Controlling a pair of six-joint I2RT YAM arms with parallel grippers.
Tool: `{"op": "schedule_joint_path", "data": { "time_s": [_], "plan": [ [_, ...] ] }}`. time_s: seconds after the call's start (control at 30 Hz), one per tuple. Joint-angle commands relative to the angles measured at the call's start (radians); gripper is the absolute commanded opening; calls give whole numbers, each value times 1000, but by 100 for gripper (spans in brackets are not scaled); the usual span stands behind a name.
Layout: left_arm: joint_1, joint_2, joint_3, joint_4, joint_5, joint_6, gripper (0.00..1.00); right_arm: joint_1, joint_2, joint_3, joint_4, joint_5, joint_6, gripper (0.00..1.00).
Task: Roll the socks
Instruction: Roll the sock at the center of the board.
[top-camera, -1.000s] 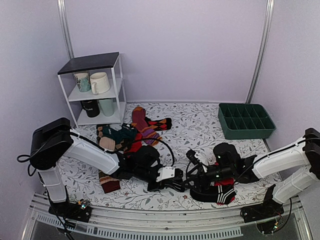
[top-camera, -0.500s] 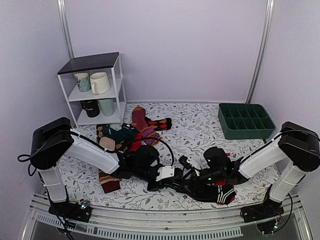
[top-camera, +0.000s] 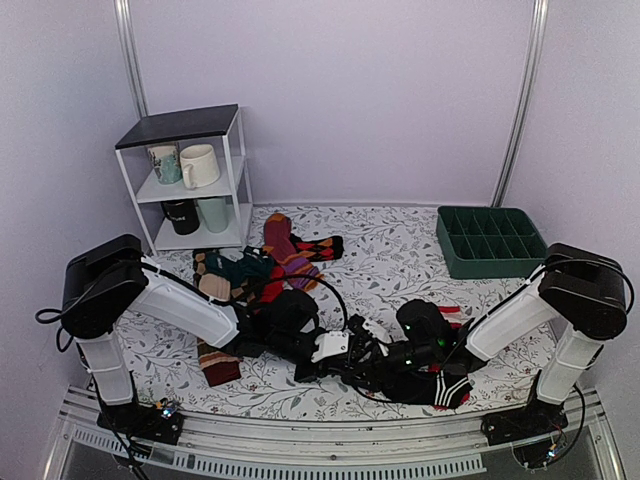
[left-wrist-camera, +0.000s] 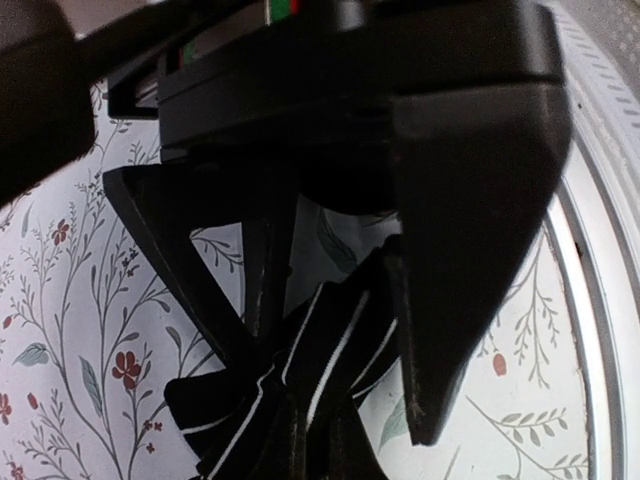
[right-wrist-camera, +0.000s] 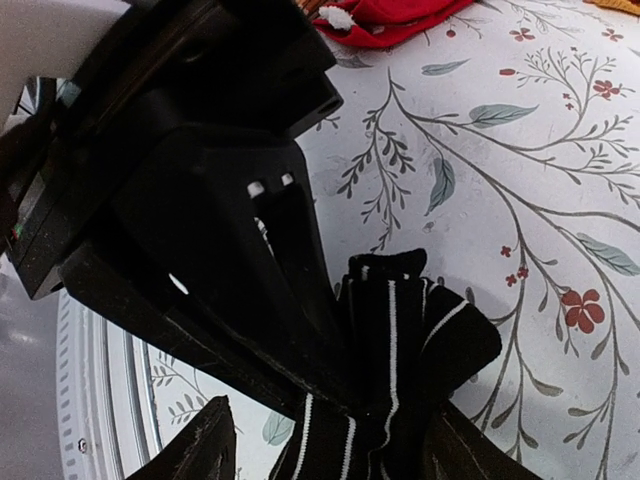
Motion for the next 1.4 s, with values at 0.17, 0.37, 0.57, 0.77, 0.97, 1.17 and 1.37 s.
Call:
{"op": "schedule_joint_path", "data": {
  "time_s": [0.17, 0.37, 0.57, 0.77, 0.97, 1.17, 1.37],
  "plan": [
    [-2, 61, -44, -166, 5, -22, 0, 14, -53, -32, -104, 71, 17, 62],
    [0, 60, -43, -167, 6, -23, 0, 13, -233, -42, -182, 153, -65, 97],
    [-2, 67, -36, -174, 8, -26, 0, -15, -240, -39, -145, 67, -133, 100],
    [6, 77, -17, -206, 24, -28, 0, -20, -178, -85, 12, 35, -147, 94],
    [14, 141, 52, -322, 48, -43, 0, -22, -219, -138, 100, 69, -129, 76],
    [17, 201, 114, -436, 86, -90, 0, -20, -273, -179, 132, 69, -121, 56],
    [21, 210, 130, -448, 91, -101, 0, -2, -340, -215, 115, 84, -145, 52]
  ]
}}
